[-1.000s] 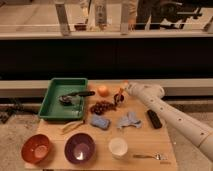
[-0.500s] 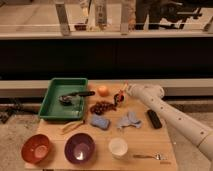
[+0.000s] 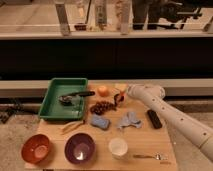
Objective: Place pepper in metal cup
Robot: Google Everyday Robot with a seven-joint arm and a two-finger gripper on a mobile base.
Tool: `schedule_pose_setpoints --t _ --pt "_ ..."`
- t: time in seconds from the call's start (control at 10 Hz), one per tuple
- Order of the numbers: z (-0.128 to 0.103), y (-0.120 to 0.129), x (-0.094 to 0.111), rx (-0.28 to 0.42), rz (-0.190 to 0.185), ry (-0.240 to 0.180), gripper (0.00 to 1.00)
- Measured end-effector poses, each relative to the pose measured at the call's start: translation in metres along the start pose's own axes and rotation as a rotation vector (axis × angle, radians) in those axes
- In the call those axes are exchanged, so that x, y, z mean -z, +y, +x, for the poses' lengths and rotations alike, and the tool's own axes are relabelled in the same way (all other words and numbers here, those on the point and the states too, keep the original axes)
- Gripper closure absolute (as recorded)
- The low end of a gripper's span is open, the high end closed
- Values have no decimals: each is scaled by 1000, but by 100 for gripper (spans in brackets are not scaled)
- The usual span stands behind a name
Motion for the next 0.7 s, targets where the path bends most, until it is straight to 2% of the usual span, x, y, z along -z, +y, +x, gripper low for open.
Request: schedule_pose_setpoints --t 0.7 --pt "0 -1 0 4 3 -3 20"
